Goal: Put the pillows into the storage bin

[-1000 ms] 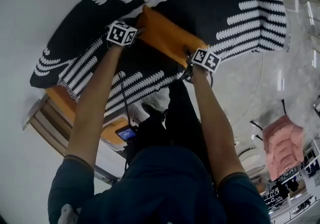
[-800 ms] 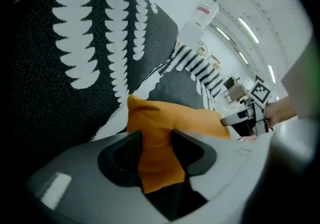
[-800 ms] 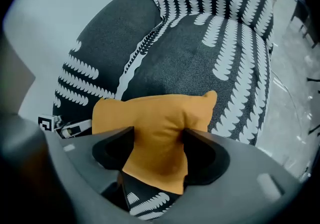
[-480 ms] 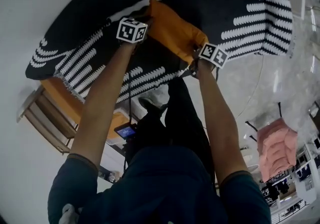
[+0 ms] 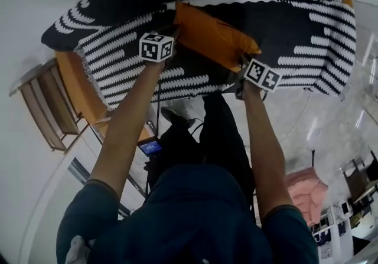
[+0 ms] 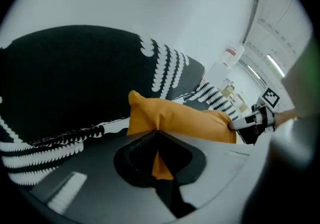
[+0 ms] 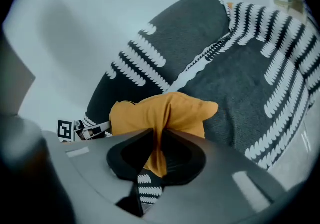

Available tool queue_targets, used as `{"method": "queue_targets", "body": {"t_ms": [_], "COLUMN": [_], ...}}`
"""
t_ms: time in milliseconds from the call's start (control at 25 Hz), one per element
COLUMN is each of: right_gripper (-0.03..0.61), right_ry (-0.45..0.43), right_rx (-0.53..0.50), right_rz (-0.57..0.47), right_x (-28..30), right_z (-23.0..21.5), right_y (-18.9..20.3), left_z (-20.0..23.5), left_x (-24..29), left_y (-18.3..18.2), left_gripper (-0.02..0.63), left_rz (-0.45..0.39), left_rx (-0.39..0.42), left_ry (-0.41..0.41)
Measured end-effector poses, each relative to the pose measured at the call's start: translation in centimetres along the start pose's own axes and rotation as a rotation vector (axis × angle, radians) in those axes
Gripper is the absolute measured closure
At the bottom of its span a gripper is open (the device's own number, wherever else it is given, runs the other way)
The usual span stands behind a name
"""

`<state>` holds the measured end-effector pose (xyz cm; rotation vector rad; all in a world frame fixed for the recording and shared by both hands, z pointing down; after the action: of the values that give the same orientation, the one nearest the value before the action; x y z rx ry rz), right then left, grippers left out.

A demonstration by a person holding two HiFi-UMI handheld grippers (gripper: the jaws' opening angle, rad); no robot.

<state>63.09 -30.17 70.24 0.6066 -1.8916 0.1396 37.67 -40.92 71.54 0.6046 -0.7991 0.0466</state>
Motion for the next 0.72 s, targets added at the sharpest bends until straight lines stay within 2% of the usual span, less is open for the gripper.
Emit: {"method": "queue_targets", "body": {"t_ms": [200, 360, 560, 720], "right_gripper": [0.522, 0.525, 0.529, 0.533], "right_ry": [-0.086, -0.202, -0.295, -0.359], "right_rx": [-0.171, -0.343, -0.474, -0.579], "right_rz": [-0.015, -0.013, -0.006, 0.026], "right_x": [-1.0, -1.8, -3.1, -4.6], "right_z": [9.2, 17.5, 27.3, 34.4], "right_y": [-0.6, 1.2, 6.0, 11.7], "left_z": [2.2, 2.9, 3.9, 3.9], "left_x": [-10.5, -20.6, -31.8, -40.5], "left_y": [0.5, 3.7, 8.4, 14.0], "left_gripper": [0.609, 0.609, 0.609, 0.609], "left_rz": [-0.161, -0.317, -0.435, -0.509], "left_rx": [-0.044, -0.083, -0.106, -0.156], "left_ry": [-0.099, -0.229, -0.327, -0.414]}}
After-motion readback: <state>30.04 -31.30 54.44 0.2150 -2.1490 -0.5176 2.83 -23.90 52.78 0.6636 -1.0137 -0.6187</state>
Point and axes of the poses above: the fingertips, and each gripper's own axes: x forward along the fingers, z to its left, y out of its underside, the point moved 3 cm from there along -x, backward along the fingers, and after that the axes turned 13 degrees about y, right-handed, at the moved point
